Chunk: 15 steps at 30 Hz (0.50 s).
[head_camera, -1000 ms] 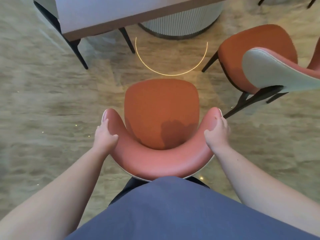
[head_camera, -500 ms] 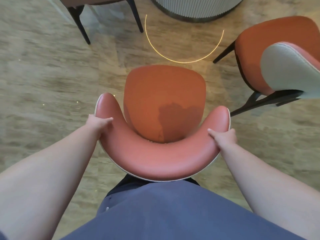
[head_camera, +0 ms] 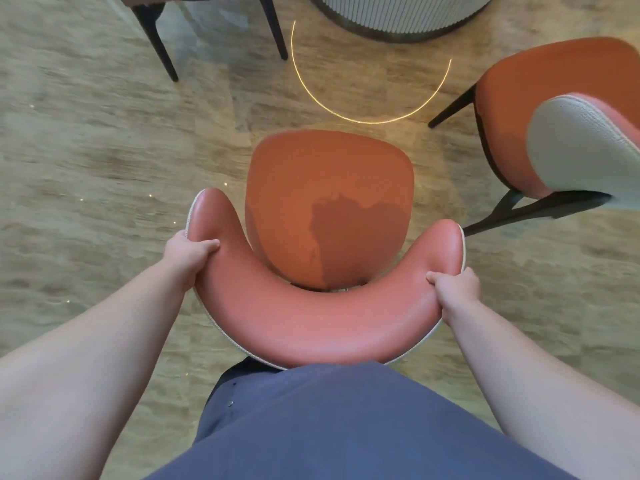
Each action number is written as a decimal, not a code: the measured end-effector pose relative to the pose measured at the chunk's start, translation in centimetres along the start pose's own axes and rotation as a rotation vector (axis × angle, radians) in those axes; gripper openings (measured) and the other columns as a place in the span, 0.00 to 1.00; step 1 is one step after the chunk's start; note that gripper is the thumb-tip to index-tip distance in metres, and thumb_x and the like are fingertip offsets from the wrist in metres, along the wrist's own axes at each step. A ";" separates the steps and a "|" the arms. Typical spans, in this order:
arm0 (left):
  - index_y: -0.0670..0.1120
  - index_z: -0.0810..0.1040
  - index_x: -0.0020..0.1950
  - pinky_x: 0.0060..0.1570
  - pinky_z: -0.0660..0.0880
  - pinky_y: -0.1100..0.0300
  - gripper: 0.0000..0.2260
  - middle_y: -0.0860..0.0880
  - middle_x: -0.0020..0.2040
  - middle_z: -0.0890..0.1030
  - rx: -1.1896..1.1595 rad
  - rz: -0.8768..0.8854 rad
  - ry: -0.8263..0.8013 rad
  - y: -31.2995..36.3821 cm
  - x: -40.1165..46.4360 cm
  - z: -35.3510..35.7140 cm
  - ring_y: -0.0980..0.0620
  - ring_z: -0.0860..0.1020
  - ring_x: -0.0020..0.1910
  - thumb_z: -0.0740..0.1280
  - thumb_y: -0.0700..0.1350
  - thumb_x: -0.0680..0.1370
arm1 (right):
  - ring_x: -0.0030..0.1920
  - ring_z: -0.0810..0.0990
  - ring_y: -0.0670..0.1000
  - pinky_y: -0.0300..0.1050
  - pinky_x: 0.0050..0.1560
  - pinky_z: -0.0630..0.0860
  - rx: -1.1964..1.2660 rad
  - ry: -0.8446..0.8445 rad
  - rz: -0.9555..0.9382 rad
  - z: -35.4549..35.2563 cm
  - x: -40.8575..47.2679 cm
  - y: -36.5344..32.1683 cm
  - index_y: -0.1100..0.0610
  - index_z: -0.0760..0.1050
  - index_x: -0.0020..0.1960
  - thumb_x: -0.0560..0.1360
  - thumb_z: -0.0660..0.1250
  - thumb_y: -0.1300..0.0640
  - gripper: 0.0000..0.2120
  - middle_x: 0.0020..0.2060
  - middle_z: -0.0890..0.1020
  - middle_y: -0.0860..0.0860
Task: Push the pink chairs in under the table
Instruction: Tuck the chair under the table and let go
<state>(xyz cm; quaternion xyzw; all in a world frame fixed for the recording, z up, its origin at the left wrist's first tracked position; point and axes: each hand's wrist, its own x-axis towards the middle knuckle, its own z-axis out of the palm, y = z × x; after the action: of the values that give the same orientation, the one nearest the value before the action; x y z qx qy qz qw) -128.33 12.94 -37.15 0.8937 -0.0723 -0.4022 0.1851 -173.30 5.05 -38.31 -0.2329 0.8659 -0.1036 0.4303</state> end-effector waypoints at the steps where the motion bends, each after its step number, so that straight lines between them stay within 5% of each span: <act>1: 0.42 0.77 0.63 0.45 0.73 0.54 0.20 0.44 0.53 0.79 0.005 0.016 0.004 0.3 0.0 -0.1 0.44 0.78 0.48 0.77 0.42 0.74 | 0.51 0.80 0.60 0.52 0.55 0.76 -0.001 0.004 -0.021 -0.1 0.1 -0.3 0.61 0.73 0.61 0.70 0.76 0.63 0.22 0.56 0.81 0.60; 8: 0.41 0.79 0.59 0.45 0.74 0.56 0.16 0.43 0.51 0.81 0.005 0.130 0.019 4.7 0.5 -0.7 0.44 0.80 0.48 0.76 0.41 0.73 | 0.45 0.83 0.59 0.54 0.51 0.81 0.025 0.010 -0.141 -1.4 2.0 -5.7 0.54 0.74 0.44 0.64 0.73 0.61 0.12 0.43 0.82 0.53; 15: 0.42 0.78 0.57 0.46 0.74 0.54 0.14 0.43 0.51 0.80 -0.040 0.143 0.019 8.8 1.9 -1.7 0.43 0.79 0.48 0.75 0.42 0.74 | 0.44 0.82 0.59 0.55 0.52 0.81 0.054 0.008 -0.198 -1.2 2.3 -11.6 0.54 0.73 0.44 0.66 0.73 0.62 0.12 0.41 0.81 0.53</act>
<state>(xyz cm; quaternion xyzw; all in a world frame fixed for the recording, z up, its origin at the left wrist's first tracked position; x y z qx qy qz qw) -125.65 4.78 -34.00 0.8862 -0.1262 -0.3807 0.2320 -171.76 -6.22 -34.77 -0.3054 0.8372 -0.1699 0.4207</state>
